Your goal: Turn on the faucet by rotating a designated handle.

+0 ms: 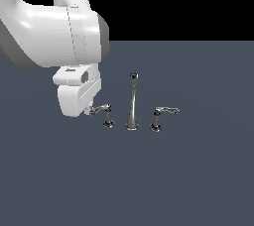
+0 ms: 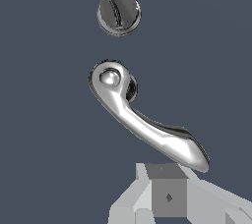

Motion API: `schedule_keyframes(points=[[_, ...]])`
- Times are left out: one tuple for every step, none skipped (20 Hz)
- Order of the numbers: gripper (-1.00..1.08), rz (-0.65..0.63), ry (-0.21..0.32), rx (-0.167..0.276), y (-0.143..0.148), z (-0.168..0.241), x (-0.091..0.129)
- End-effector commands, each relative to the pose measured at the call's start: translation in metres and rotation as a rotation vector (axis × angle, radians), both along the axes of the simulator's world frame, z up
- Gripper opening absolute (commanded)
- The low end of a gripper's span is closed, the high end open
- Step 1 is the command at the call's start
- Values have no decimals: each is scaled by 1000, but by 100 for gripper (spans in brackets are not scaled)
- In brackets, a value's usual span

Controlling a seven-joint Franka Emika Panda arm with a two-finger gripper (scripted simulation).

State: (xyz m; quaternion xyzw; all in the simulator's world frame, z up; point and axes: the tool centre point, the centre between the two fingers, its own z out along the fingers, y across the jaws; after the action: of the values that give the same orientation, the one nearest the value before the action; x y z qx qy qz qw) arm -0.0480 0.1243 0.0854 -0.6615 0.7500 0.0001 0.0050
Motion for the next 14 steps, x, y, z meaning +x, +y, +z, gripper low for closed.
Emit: schedule_keyframes(points=[[-100, -10, 6, -6, -8, 0, -11], [-100, -9, 7, -6, -8, 0, -14], [-100, -9, 7, -6, -8, 0, -14], [-100, 0, 4, -2, -2, 0, -11], [-100, -1, 4, -3, -6, 0, -13], [-100, -1, 5, -3, -9, 0, -15], [-100, -2, 5, -3, -12, 0, -17], [-100, -3, 5, -3, -16, 0, -19], [-100, -3, 5, -4, -19, 0, -22], [-100, -4, 6, -4, -23, 0, -24], [-100, -5, 6, -5, -26, 0, -26], [-100, -5, 6, -5, -30, 0, -28], [-100, -6, 6, -5, -33, 0, -30], [-100, -7, 6, -5, -37, 0, -33]])
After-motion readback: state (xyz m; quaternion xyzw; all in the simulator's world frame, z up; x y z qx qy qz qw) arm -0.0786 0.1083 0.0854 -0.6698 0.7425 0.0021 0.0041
